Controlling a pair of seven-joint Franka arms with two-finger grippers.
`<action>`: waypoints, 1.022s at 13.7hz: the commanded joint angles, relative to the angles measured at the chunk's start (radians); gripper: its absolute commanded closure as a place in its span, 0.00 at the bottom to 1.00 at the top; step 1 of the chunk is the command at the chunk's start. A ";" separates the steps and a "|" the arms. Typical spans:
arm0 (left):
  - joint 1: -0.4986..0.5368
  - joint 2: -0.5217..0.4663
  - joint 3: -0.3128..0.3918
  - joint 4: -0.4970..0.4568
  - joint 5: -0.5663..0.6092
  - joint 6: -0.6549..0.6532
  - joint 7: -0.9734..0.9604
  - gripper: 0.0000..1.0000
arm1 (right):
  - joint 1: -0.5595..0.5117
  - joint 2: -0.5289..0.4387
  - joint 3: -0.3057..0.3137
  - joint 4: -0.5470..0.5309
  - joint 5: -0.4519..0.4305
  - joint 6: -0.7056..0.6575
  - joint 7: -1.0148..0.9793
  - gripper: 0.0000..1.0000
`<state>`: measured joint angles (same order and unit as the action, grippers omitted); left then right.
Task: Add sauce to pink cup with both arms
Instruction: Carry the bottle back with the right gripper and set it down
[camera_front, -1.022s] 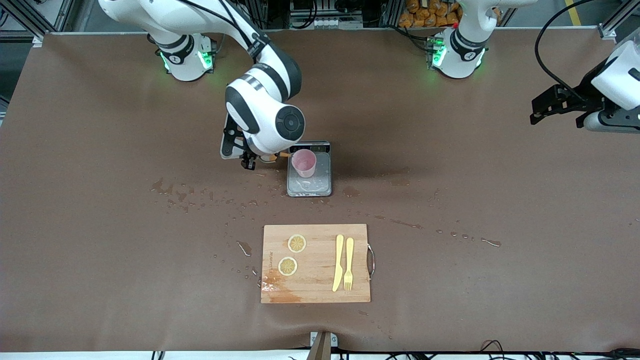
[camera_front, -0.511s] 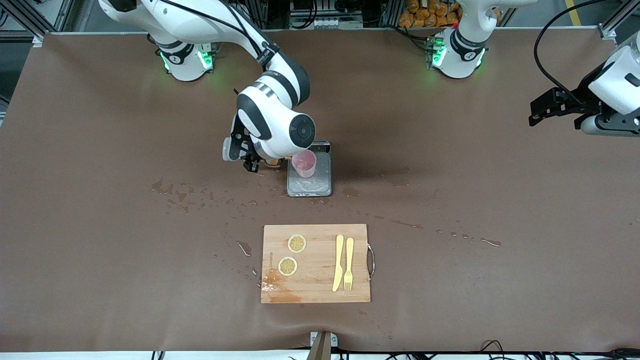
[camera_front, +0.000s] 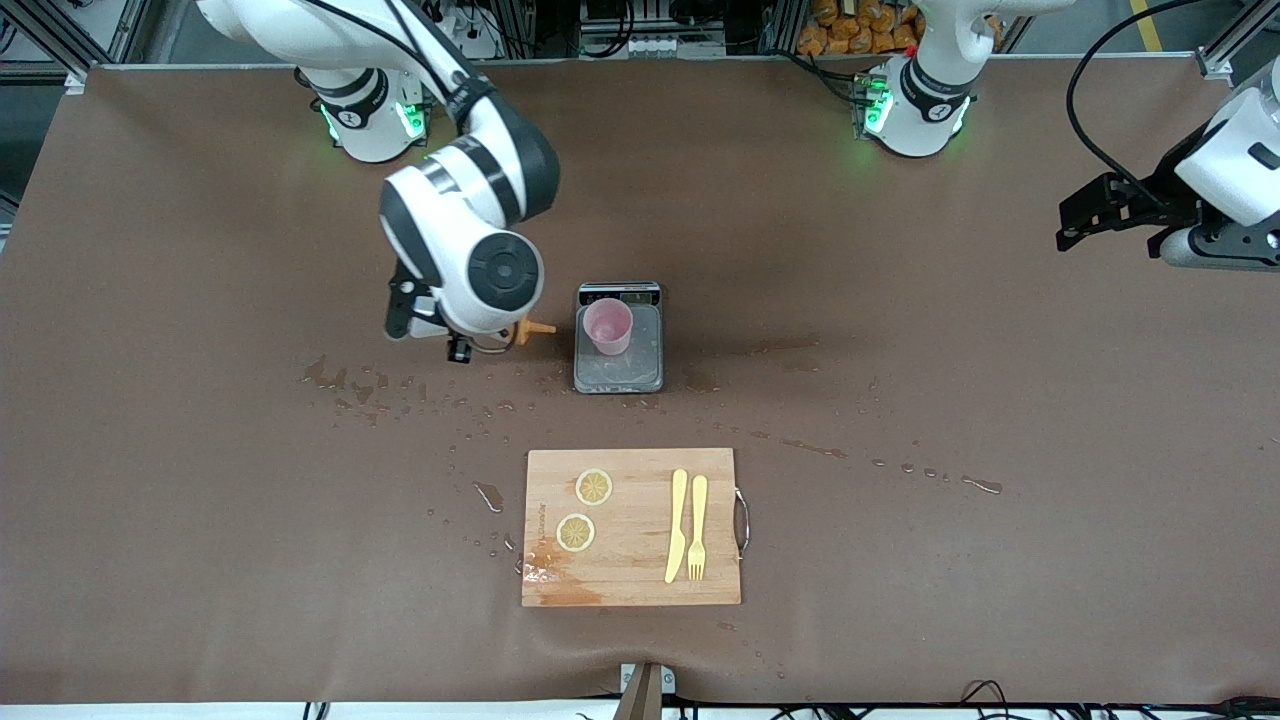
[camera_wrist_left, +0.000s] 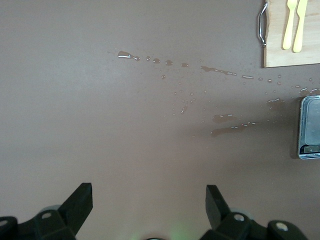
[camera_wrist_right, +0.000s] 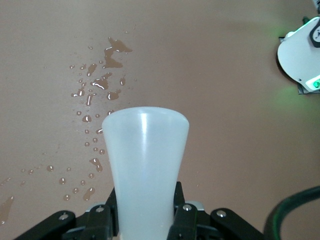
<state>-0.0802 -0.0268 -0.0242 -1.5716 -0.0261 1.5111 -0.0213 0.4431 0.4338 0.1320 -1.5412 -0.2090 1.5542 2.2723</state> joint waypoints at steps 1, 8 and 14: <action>0.000 -0.034 0.000 0.001 0.021 -0.023 0.004 0.00 | -0.082 -0.168 0.011 -0.192 0.092 0.108 -0.106 0.58; 0.005 -0.042 -0.002 0.007 0.023 -0.048 0.006 0.00 | -0.303 -0.237 0.009 -0.235 0.334 0.104 -0.431 0.58; -0.004 -0.035 -0.017 0.010 0.008 -0.028 0.006 0.00 | -0.555 -0.230 0.008 -0.252 0.526 0.001 -0.790 0.52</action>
<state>-0.0824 -0.0598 -0.0276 -1.5696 -0.0232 1.4775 -0.0204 -0.0138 0.2380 0.1245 -1.7535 0.2369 1.5852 1.6024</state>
